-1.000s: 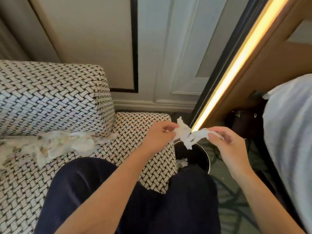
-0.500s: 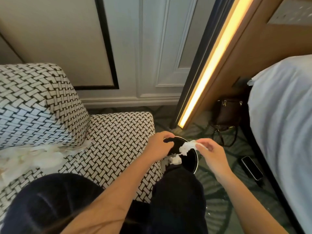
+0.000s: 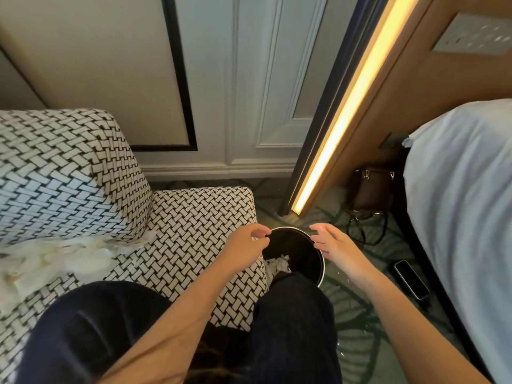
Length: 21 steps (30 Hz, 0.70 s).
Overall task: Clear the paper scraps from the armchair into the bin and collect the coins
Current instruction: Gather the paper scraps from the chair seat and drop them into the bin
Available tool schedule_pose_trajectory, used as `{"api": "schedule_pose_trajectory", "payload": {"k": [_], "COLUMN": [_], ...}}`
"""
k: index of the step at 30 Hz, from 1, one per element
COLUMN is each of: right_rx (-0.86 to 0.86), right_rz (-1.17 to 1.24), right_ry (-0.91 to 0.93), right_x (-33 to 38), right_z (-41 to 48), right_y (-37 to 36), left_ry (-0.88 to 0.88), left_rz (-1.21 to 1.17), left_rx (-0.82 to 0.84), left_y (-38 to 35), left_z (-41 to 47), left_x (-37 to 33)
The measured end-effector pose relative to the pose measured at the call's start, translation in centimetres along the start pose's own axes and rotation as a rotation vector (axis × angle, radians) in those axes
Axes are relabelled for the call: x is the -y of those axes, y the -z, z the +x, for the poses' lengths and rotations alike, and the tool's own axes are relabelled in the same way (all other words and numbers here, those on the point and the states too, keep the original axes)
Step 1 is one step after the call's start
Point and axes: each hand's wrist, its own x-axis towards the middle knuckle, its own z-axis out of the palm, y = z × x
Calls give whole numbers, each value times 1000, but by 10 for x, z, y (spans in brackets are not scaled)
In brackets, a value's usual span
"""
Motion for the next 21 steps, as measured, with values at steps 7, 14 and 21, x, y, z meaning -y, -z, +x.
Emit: {"api": "schedule_pose_trajectory", "payload": {"k": [7, 14, 21], "right_rx": [10, 9, 95], "right_rz": [-47, -65, -129], "right_ry": [152, 347, 596], "right_x": [43, 104, 164], "right_z": [-30, -72, -119], "right_y": [-7, -42, -118], "left_ry": [-44, -145, -216], "left_rz": [-46, -61, -148], "left_rx": [-24, -126, -372], "left_y": [21, 70, 147], "left_z": [-34, -86, -165], "left_x": [-3, 6, 36]}}
